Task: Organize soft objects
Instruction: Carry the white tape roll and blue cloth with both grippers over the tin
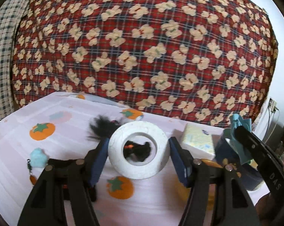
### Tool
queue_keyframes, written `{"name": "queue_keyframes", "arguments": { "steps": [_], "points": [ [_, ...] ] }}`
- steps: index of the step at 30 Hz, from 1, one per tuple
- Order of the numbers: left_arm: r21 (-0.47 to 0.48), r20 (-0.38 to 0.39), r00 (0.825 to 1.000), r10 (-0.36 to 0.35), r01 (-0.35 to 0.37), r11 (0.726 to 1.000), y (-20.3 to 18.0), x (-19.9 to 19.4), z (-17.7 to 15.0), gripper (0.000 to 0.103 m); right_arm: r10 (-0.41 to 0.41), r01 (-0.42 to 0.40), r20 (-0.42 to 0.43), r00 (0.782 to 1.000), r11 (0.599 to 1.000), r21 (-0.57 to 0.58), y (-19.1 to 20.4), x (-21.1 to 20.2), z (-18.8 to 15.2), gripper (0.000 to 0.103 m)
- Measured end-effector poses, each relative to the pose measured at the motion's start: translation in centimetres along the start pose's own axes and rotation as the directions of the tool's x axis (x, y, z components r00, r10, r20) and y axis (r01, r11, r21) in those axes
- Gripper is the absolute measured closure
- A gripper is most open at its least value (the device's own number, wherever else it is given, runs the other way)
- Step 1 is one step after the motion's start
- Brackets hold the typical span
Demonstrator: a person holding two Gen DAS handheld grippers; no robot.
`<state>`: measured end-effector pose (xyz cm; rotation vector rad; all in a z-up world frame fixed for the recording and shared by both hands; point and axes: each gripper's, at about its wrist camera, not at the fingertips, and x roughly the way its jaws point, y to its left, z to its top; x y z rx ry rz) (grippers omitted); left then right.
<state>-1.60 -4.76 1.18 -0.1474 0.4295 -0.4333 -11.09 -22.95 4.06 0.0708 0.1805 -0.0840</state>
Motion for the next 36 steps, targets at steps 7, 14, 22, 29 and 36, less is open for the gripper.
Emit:
{"name": "queue_keyframes", "arguments": {
  "steps": [7,14,22,29,36],
  "points": [
    [0.04,0.003,0.998,-0.058,0.058,0.998,-4.0,0.0,0.0,0.039,-0.088,0.088,0.001,0.996,0.996,0.005,-3.4,-0.8,0.3,0.09],
    [0.081,-0.005,0.992,-0.124,0.124,0.989,-8.2,0.3,-0.1,0.039,-0.175,0.176,-0.029,0.984,0.982,0.061,-8.2,-1.2,0.7,0.09],
    [0.122,-0.015,0.982,-0.189,0.189,0.974,-12.5,0.9,-0.2,0.039,-0.254,0.258,-0.05,0.966,0.963,0.08,-12.1,-2.0,0.8,0.09],
    [0.161,-0.028,0.971,-0.236,0.237,0.958,-16.2,1.5,-0.4,0.039,-0.325,0.328,-0.048,0.944,0.942,0.072,-15.4,-3.1,0.9,0.09],
    [0.191,-0.054,0.959,-0.279,0.284,0.94,-20.0,2.6,-1.1,0.039,-0.416,0.421,-0.085,0.906,0.906,0.051,-19.0,-3.5,0.8,0.09]
  ]
}}
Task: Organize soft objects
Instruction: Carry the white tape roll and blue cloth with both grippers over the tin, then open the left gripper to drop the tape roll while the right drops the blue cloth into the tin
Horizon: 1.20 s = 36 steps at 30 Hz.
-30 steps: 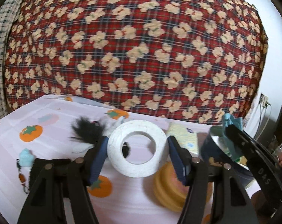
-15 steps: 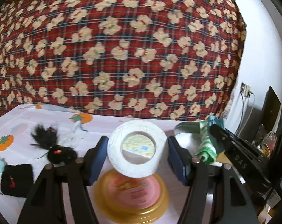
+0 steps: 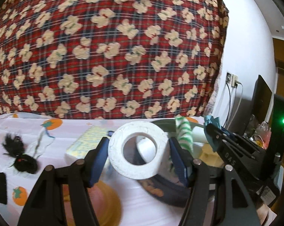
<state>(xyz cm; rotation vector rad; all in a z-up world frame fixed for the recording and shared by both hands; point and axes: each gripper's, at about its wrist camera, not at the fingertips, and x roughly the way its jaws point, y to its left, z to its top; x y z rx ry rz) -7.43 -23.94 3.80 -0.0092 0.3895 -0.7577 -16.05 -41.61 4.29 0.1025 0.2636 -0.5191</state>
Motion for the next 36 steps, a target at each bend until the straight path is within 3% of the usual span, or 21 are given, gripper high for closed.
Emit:
{"name": "queue_keyframes", "arguments": {
  "steps": [11,21,29,31,32,33,34,36],
  "points": [
    [0.05,-0.019,0.999,-0.038,0.039,0.998,-5.0,4.0,0.0,0.039,-0.103,0.102,-0.037,0.994,0.994,-0.024,-3.9,1.9,0.0,0.09],
    [0.076,-0.078,0.997,-0.029,0.034,0.997,-7.5,7.6,-0.8,0.039,-0.125,0.123,-0.102,0.987,0.992,-0.021,-5.4,3.5,-0.3,0.09],
    [0.061,-0.095,0.995,-0.013,0.019,0.998,-6.9,8.0,-1.4,0.039,-0.121,0.118,-0.126,0.985,0.993,-0.025,-5.2,3.9,-0.5,0.089],
    [0.06,-0.093,0.996,-0.015,0.02,0.998,-6.9,8.0,-1.3,0.037,-0.114,0.113,-0.133,0.985,0.994,-0.013,-5.3,3.9,-0.5,0.083],
    [0.061,-0.089,0.996,-0.015,0.021,0.998,-6.9,7.9,-1.3,0.028,-0.113,0.113,-0.135,0.984,0.994,-0.01,-5.3,3.9,-0.5,0.076],
    [0.063,-0.083,0.996,-0.016,0.022,0.998,-7.0,7.8,-1.3,0.022,-0.114,0.114,-0.134,0.984,0.993,-0.008,-5.3,3.8,-0.5,0.063],
    [0.065,-0.076,0.997,-0.019,0.024,0.998,-7.0,7.7,-1.3,0.019,-0.12,0.12,-0.129,0.984,0.993,-0.006,-5.3,3.7,-0.4,0.057],
    [0.06,-0.042,0.999,0.004,-0.002,0.998,-6.9,7.1,-1.3,0.0,-0.146,0.147,-0.1,0.984,0.989,0.007,-5.5,3.2,-0.2,0.035]
  ]
}}
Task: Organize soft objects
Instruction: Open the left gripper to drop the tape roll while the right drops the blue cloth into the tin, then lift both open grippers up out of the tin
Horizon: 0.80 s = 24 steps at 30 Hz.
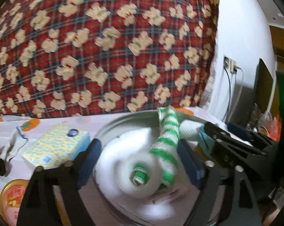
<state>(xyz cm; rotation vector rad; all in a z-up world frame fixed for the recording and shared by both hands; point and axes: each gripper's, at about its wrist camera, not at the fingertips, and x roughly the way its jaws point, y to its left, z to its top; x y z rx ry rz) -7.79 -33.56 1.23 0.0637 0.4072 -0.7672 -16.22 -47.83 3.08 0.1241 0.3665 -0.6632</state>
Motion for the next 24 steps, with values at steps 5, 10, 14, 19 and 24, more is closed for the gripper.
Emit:
{"name": "queue_keyframes", "arguments": {
  "steps": [5,10,14,19,24],
  "points": [
    [-0.044,0.038,0.999,0.014,-0.012,0.999,0.9,-0.8,0.1,0.0,0.014,-0.017,0.062,0.998,0.998,0.064,-1.0,-1.1,0.5,0.023],
    [0.015,0.087,0.994,0.06,-0.062,0.998,0.3,-2.2,-0.2,0.0,0.007,-0.014,0.082,0.997,0.996,0.083,-1.3,-1.5,0.4,0.023],
    [0.033,0.11,0.99,0.087,-0.091,0.995,0.4,-3.0,-0.4,0.0,0.005,-0.011,0.07,0.998,0.995,0.095,-1.5,-1.3,0.3,0.022],
    [0.031,0.126,0.987,0.1,-0.104,0.994,0.9,-3.7,-0.5,0.0,0.0,-0.006,0.058,0.998,0.995,0.102,-1.5,-1.2,0.1,0.022],
    [0.026,0.127,0.986,0.105,-0.109,0.994,1.4,-4.1,-0.6,0.0,-0.001,-0.005,0.064,0.998,0.995,0.099,-1.4,-1.2,0.0,0.022]
  ]
}}
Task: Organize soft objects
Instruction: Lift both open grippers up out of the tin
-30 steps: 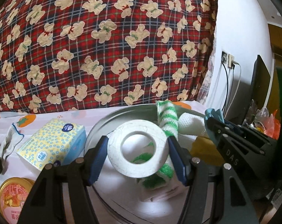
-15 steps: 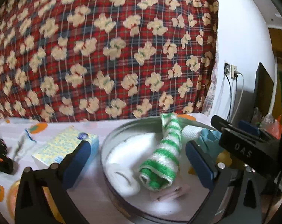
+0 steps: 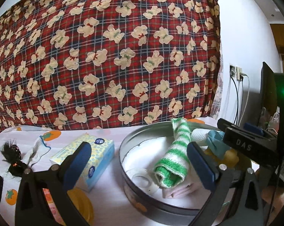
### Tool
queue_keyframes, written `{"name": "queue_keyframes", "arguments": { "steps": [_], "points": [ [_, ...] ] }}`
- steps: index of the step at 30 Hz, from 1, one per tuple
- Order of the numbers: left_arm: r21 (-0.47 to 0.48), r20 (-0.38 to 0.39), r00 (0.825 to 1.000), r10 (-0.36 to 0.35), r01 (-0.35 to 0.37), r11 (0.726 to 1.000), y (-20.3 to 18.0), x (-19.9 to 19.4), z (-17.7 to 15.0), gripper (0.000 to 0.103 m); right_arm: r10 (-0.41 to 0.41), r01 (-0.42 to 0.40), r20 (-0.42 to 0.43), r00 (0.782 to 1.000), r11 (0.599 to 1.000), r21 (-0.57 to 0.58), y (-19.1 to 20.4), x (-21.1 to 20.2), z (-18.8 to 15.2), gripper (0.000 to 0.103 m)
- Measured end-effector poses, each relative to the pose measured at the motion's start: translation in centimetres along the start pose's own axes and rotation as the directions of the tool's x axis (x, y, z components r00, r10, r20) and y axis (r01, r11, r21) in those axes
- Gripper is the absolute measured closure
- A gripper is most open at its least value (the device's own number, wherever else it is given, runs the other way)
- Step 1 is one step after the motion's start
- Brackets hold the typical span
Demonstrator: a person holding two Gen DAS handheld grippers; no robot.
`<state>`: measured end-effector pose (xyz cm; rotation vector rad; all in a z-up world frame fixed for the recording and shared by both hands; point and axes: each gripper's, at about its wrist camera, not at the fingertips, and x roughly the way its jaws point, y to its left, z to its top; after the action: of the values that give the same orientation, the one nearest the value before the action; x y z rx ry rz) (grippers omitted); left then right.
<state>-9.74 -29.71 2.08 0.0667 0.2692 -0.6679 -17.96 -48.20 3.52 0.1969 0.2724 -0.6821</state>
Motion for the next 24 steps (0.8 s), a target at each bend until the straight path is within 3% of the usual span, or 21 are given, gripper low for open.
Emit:
{"name": "queue_keyframes", "arguments": {
  "steps": [14,24],
  "points": [
    [-0.03,-0.004,1.0,0.011,-0.011,0.999,2.0,-1.5,-0.5,0.0,-0.036,0.04,0.076,0.996,0.998,-0.047,1.5,-1.6,-0.4,0.022],
    [-0.029,-0.011,1.0,0.012,-0.012,1.0,2.4,-1.7,-0.7,0.0,0.01,-0.009,0.096,0.995,1.0,-0.007,2.7,-2.9,-1.0,0.022]
  ]
}}
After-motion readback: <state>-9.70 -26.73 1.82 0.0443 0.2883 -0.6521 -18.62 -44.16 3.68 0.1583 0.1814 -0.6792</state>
